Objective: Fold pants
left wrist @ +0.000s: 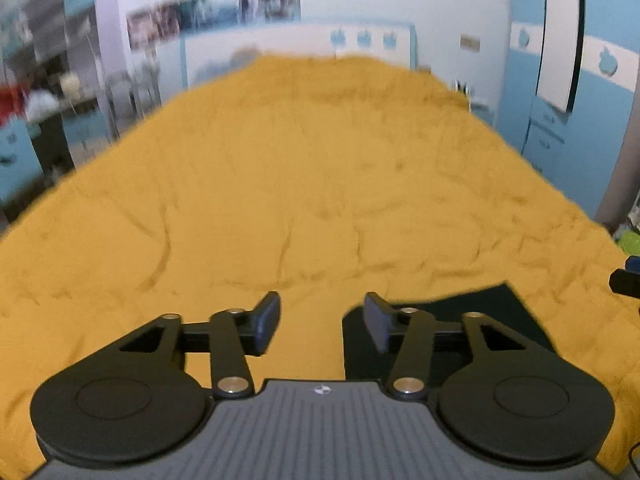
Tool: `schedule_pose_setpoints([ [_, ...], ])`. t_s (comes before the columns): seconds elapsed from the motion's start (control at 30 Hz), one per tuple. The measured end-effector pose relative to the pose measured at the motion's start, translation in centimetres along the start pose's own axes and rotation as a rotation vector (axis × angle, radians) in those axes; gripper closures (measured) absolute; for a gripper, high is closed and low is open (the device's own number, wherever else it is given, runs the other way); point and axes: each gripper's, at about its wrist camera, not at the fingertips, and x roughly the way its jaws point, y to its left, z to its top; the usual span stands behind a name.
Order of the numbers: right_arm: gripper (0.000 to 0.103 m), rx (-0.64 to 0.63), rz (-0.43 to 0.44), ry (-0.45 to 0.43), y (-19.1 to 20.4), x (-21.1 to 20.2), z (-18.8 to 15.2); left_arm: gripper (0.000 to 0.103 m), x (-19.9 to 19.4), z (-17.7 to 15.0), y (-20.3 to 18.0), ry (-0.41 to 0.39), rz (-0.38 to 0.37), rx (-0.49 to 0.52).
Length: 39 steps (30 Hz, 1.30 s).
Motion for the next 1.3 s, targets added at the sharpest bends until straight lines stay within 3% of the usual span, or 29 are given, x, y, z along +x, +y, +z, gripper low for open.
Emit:
schedule_pose_setpoints([
  [0.03,0.022,-0.011,0.001,-0.021,0.6,-1.0,0.1,0.033,-1.1,0.0,-0.5,-0.029,0.008,0.007],
  [0.13,0.021,-0.076,-0.006,-0.043,2.9,-3.5,-0.1,0.014,-4.1,-0.3,-2.1,-0.124,0.024,0.009],
  [0.2,0.021,-0.110,-0.025,-0.054,4.2,-4.6,-0.9,0.010,-5.2,-1.1,-3.2,-0.144,0.038,-0.005],
  [0.33,0.021,-0.139,-0.086,-0.061,6.1,-6.4,-3.4,0.010,-5.5,-3.2,-4.9,-0.116,0.053,-0.022],
  [0.6,0.021,-0.133,-0.069,0.048,7.6,-7.3,-8.1,0.010,-6.0,-8.3,-6.0,-0.026,0.046,-0.026],
  [0.8,0.021,-0.111,-0.074,0.094,8.3,-7.1,-10.5,0.010,-6.1,-10.3,-6.5,0.016,0.051,-0.007],
  [1.0,0.021,-0.117,-0.075,0.171,8.6,-5.9,-11.8,0.010,-5.6,-11.4,-7.0,0.057,0.045,0.002],
  [1.3,0.021,-0.103,-0.077,0.166,8.4,-5.8,-11.7,0.010,-5.6,-11.7,-7.2,0.067,0.042,0.001],
])
